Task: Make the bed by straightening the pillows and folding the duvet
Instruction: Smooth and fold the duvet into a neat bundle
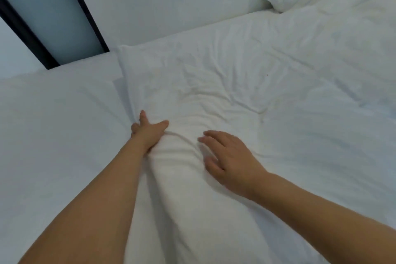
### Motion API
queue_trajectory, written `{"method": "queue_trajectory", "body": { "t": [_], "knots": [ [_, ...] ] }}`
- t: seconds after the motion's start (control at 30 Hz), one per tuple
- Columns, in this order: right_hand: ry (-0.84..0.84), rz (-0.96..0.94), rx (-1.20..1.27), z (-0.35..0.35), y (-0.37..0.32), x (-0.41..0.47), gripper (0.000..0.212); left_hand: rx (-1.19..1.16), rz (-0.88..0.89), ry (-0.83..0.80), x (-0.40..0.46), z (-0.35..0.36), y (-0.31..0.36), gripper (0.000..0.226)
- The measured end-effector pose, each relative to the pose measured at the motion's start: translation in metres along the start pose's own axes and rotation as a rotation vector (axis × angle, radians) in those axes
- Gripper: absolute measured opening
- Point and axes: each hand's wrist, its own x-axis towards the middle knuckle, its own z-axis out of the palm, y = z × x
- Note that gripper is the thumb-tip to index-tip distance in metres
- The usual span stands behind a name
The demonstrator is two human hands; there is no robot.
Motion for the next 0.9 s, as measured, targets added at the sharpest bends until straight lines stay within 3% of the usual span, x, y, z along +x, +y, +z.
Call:
{"method": "queue_trajectory", "body": {
  "t": [0.03, 0.1, 0.17, 0.23, 0.3, 0.43, 0.5, 0.6, 0.73, 0.9],
  "knots": [
    [-0.043, -0.077, -0.035, -0.003, -0.024, -0.014, 0.058, -0.157, -0.020, -0.022, -0.006, -0.007, -0.005, 0.112],
    [-0.252, -0.099, -0.168, 0.002, -0.068, -0.031, 0.077, -0.421, -0.025, -0.056, -0.020, -0.022, -0.007, 0.089],
    [-0.483, 0.111, -0.315, 0.016, -0.105, -0.030, 0.093, -0.601, -0.023, -0.142, -0.027, -0.030, -0.010, 0.060],
    [-0.714, 0.335, -0.520, 0.050, -0.122, -0.007, 0.088, -0.677, -0.024, -0.217, -0.029, -0.031, -0.018, 0.044],
    [-0.948, 0.525, -0.666, 0.086, -0.117, 0.016, 0.076, -0.703, -0.038, -0.272, -0.027, -0.026, -0.029, 0.045],
    [-0.835, 0.826, -0.562, 0.105, -0.075, 0.028, 0.058, -0.748, -0.077, -0.384, -0.018, -0.027, -0.029, 0.049],
    [-0.758, 0.867, -0.435, 0.088, -0.068, 0.032, 0.059, -0.761, -0.107, -0.453, -0.007, -0.026, -0.020, 0.054],
    [-0.686, 0.793, -0.470, 0.070, -0.073, 0.034, 0.065, -0.755, -0.163, -0.475, -0.001, -0.011, -0.003, 0.062],
    [-0.486, 0.538, -0.486, 0.039, -0.081, 0.015, 0.034, -0.811, -0.160, -0.414, -0.009, 0.003, 0.011, 0.037],
    [-0.653, 0.498, -0.351, -0.057, -0.131, 0.042, 0.031, -0.946, -0.048, -0.372, -0.016, -0.057, 0.031, 0.045]
  ]
}}
